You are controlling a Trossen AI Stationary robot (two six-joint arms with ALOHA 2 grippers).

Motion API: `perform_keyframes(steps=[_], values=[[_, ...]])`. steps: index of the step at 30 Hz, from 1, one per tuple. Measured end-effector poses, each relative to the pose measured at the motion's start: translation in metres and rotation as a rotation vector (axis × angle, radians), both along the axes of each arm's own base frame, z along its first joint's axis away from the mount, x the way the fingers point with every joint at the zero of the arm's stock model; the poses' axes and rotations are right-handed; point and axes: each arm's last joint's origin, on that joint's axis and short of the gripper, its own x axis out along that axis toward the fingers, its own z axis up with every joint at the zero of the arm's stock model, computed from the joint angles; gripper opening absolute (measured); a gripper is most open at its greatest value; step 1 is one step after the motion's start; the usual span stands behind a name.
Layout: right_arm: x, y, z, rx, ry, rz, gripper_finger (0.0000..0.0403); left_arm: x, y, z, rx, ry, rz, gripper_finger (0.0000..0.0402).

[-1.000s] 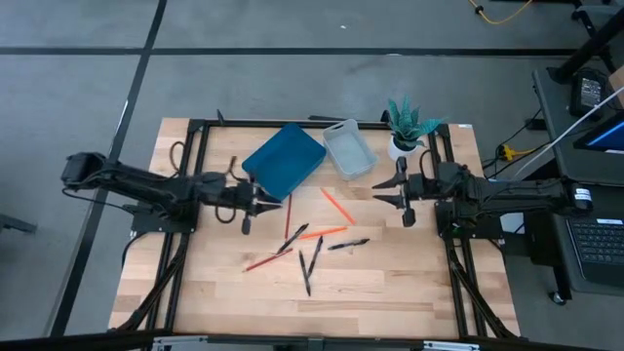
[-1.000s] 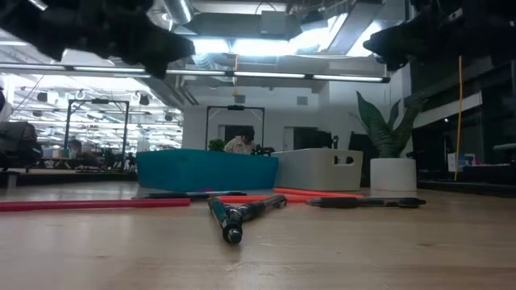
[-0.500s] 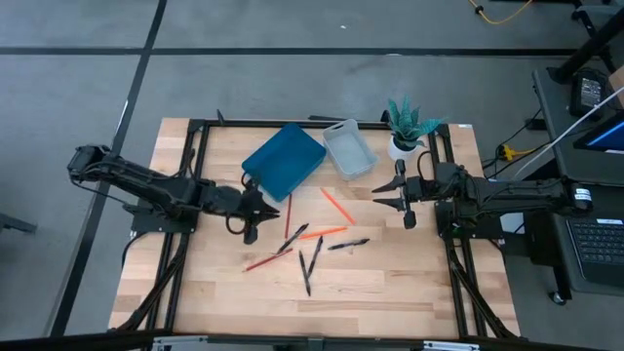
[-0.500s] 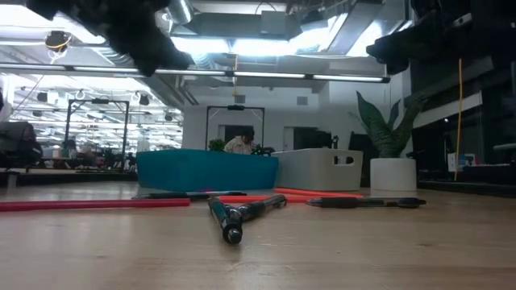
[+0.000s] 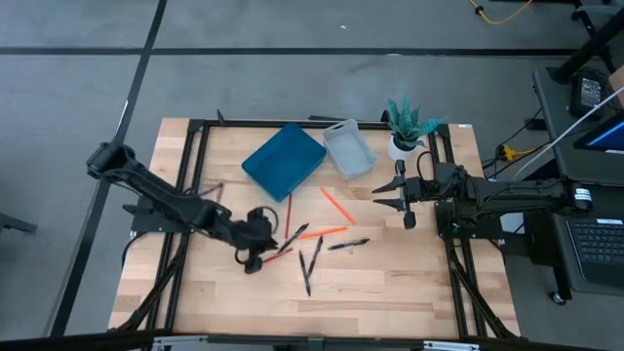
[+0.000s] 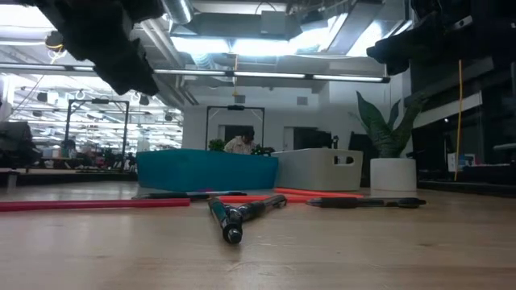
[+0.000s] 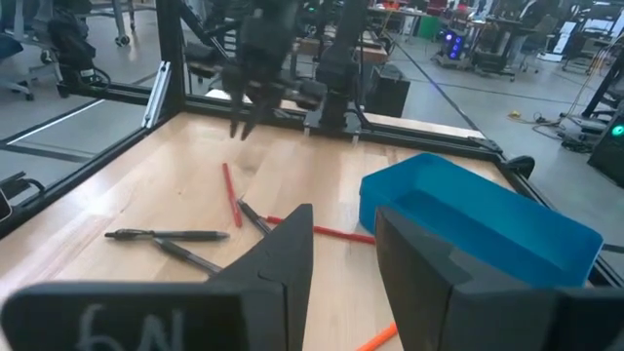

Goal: Sort pens & pencils
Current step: Put the red pencil into the blue bin

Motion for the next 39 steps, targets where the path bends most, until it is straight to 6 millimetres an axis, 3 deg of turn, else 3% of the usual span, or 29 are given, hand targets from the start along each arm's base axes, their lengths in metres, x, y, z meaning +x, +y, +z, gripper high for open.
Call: perform_keyframes(steps=[13, 29, 39], values=[[0.0, 0.0, 0.0, 0.026, 0.003, 0.005, 0.0115, 0.029, -0.042, -0.004, 0.012, 0.435, 0.194, 0.0045], [0.0, 0.002, 0.0, 0.028, 0.005, 0.06, 0.0115, 0.028, -0.058, -0.006, -0.09, 0.458, 0.301, 0.0113], [-0.001, 0.002, -0.003, 0.03, 0.033, 0.06, 0.0115, 0.037, -0.062, -0.049, -0.032, 0.641, 0.252, 0.0113]])
